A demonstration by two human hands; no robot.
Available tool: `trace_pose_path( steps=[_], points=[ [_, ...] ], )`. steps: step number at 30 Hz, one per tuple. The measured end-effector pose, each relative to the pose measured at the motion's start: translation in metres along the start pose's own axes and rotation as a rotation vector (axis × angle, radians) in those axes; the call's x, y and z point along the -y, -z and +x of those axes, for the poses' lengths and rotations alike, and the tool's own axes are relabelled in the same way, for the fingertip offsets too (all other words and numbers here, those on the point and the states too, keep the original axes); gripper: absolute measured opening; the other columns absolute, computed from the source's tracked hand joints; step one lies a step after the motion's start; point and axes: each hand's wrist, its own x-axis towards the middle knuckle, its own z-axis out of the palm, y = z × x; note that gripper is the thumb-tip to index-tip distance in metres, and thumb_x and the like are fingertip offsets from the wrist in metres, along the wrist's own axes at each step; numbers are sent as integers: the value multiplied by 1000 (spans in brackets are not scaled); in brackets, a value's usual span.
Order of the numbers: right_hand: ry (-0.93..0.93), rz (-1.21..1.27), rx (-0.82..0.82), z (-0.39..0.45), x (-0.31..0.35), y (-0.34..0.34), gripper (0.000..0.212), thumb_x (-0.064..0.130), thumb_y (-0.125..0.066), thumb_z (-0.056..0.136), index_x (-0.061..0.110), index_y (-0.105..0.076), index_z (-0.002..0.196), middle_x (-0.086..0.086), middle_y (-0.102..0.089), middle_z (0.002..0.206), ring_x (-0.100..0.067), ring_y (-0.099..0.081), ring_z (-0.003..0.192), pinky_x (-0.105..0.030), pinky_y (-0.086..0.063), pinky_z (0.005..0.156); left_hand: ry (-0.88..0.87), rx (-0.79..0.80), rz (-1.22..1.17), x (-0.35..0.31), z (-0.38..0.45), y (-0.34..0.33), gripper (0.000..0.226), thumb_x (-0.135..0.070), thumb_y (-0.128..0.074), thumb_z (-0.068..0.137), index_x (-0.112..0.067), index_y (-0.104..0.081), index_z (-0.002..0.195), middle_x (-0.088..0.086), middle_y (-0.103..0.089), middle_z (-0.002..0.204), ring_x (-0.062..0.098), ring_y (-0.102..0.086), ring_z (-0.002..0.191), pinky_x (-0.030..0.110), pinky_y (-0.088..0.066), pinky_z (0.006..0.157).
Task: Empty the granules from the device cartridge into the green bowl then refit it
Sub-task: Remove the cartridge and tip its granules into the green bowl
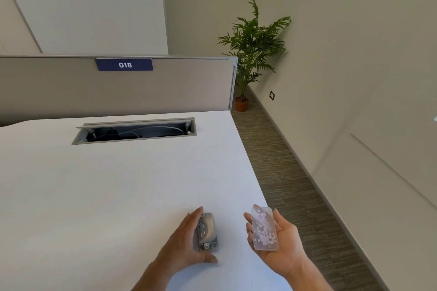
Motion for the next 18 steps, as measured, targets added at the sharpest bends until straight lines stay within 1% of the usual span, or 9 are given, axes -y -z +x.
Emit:
trace_pose_path(
  steps=[1,3,6,8,9,10,12,16,18],
  points=[
    [-3,9,5,-2,-1,1,53,44,-47,97,8,-64,133,-23,-70,119,-33,-64,84,-41,-59,64,-3,-4,6,0,0,0,142,-82,-84,41,-33,-17,156,-13,-29,159,8,-26,148,36,-30,121],
    [-3,33,16,-6,-2,2,53,39,-50,94,5,-65,130,-25,-71,114,-34,-64,82,-40,-59,64,-7,-38,-12,-2,-1,0,138,-85,-79,44,-31,-18,156,-14,-31,157,6,-28,146,33,-30,120],
    [31,65,23,-17,-4,4,54,29,-58,79,2,-68,124,-25,-72,107,-34,-63,78,-40,-55,66,-72,-139,28,-13,1,1,118,-92,-60,60,-28,-27,153,-13,-35,156,2,-32,142,29,-31,118],
    [71,89,8,-26,-5,6,56,27,-59,72,0,-69,120,-25,-72,105,-33,-63,77,-41,-53,68,-172,-219,110,-24,9,-1,107,-92,-45,71,-22,-33,152,-12,-33,156,-2,-24,143,24,-22,120],
    [91,108,-7,-30,-4,8,55,27,-58,73,-1,-69,119,-25,-73,104,-33,-62,77,-40,-51,70,-220,-243,155,-32,15,-3,104,-90,-39,76,-19,-36,151,-11,-34,155,-1,-22,144,23,-18,120],
    [108,131,-22,-35,-2,11,52,29,-56,77,-1,-68,118,-25,-74,103,-33,-62,77,-40,-49,72,-257,-249,198,-39,21,-6,101,-89,-35,79,-18,-37,151,-9,-35,156,4,-24,146,24,-17,121],
    [140,172,-62,-43,3,21,48,33,-47,89,-1,-65,119,-25,-75,102,-33,-61,79,-40,-48,74,-295,-215,275,-56,33,-16,101,-89,-27,81,-17,-33,152,-3,-34,160,15,-27,150,30,-16,122],
    [206,227,-93,-63,20,50,49,40,-44,96,5,-64,125,-23,-71,116,-32,-62,88,-41,-49,78,-332,-148,353,-90,49,-47,105,-89,-25,80,-16,-23,155,2,-26,164,18,-20,153,33,-11,124],
    [238,235,-88,-73,32,68,50,42,-43,97,7,-65,125,-21,-72,115,-30,-62,88,-41,-47,79,-331,-103,403,-108,53,-68,107,-89,-25,79,-16,-15,157,3,-17,167,19,-12,154,37,-7,125]
  ],
)
